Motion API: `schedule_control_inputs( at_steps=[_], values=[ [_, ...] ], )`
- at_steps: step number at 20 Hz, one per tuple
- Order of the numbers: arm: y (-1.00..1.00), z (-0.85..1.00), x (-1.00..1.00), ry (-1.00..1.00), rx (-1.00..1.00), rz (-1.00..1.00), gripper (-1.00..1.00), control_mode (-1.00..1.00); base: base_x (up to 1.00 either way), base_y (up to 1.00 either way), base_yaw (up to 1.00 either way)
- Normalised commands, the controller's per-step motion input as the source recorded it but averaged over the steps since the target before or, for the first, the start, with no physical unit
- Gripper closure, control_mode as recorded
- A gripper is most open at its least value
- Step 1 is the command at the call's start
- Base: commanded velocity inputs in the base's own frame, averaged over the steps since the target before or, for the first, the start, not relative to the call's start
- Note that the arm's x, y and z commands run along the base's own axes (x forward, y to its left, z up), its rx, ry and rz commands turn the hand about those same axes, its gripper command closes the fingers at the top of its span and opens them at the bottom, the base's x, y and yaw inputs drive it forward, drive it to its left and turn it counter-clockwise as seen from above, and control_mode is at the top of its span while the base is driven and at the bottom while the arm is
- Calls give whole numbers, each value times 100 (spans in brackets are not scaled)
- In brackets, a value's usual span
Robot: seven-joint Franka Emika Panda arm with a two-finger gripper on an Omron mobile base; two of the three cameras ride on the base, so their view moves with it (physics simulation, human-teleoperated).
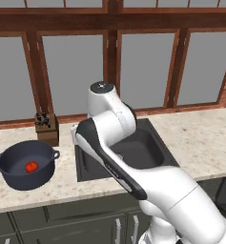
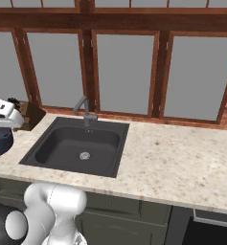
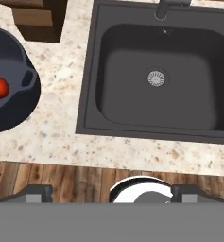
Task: Dump the tomato from the pot into the sink. Then turn on the water and wash the tomato. Then turn off the water and put the tomato back in the pot.
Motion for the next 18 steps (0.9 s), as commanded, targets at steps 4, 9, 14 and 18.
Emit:
schedule_control_inputs(
  at_steps=[4, 9, 14, 18],
  values=[
    [55, -24, 4, 7, 0, 0, -100, -100, 0, 0, 0],
    [42, -17, 18, 7, 0, 0, -100, -100, 0, 0, 0],
    [36, -18, 27, 7, 0, 0, -100, -100, 0, 0, 0],
    [31, -10, 29, 4, 0, 0, -100, -100, 0, 0, 0]
  ],
)
